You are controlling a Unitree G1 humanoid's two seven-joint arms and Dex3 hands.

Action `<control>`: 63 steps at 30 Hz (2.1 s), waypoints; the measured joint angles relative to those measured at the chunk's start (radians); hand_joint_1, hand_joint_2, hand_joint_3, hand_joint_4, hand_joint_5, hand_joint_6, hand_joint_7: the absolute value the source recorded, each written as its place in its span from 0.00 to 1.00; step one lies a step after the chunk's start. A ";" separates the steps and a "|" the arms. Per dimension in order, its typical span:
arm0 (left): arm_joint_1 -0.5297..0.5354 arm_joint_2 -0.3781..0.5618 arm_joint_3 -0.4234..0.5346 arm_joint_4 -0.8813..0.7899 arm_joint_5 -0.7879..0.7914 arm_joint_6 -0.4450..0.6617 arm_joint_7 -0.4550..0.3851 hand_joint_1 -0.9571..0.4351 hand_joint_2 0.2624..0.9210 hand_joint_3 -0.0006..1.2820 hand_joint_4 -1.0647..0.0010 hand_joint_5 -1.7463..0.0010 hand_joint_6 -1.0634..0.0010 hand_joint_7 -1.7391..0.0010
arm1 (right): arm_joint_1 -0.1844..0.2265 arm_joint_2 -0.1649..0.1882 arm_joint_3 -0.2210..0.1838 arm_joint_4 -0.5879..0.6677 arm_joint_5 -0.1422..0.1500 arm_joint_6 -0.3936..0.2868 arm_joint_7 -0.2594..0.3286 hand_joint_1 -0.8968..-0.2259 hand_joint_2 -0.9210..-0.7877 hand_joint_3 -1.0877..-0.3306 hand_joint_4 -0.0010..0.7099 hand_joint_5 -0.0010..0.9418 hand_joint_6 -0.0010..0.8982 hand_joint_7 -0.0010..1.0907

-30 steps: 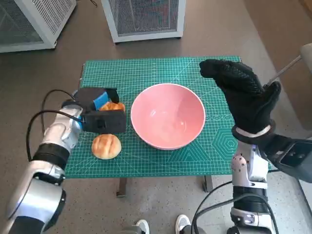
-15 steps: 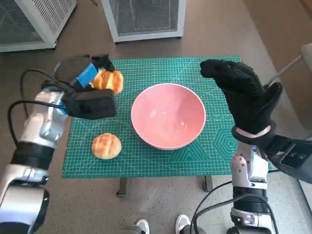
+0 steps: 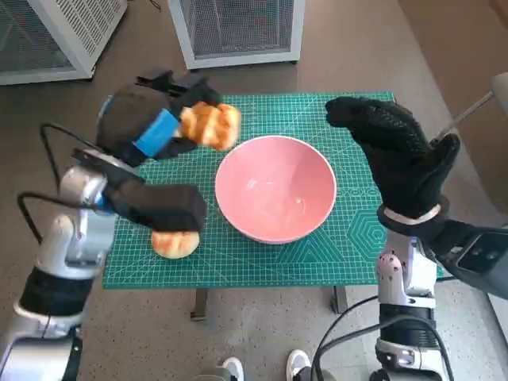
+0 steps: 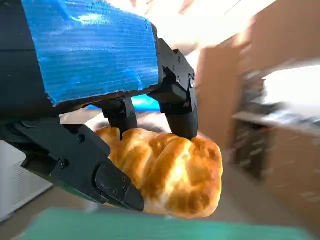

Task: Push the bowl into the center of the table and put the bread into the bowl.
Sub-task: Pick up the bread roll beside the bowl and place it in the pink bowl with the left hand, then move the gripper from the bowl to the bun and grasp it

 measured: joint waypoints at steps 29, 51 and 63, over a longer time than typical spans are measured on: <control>0.000 -0.135 -0.087 0.148 -0.081 -0.196 -0.163 0.61 0.90 0.07 0.79 0.88 0.78 0.72 | 0.046 -0.017 0.001 -0.037 0.003 0.006 -0.003 0.76 0.00 0.80 0.77 0.02 0.17 0.73; 0.035 -0.099 -0.072 -0.009 -0.076 -0.015 -0.358 0.45 0.85 0.01 0.98 1.00 0.93 0.89 | 0.063 -0.008 -0.001 -0.056 0.001 0.019 -0.030 0.76 0.00 0.81 0.78 0.02 0.19 0.70; 0.117 -0.036 0.032 -0.185 -0.106 0.034 -0.401 0.45 0.81 0.00 0.95 1.00 0.87 0.91 | 0.065 -0.004 0.009 -0.058 -0.001 0.018 -0.035 0.77 0.00 0.79 0.78 0.02 0.18 0.71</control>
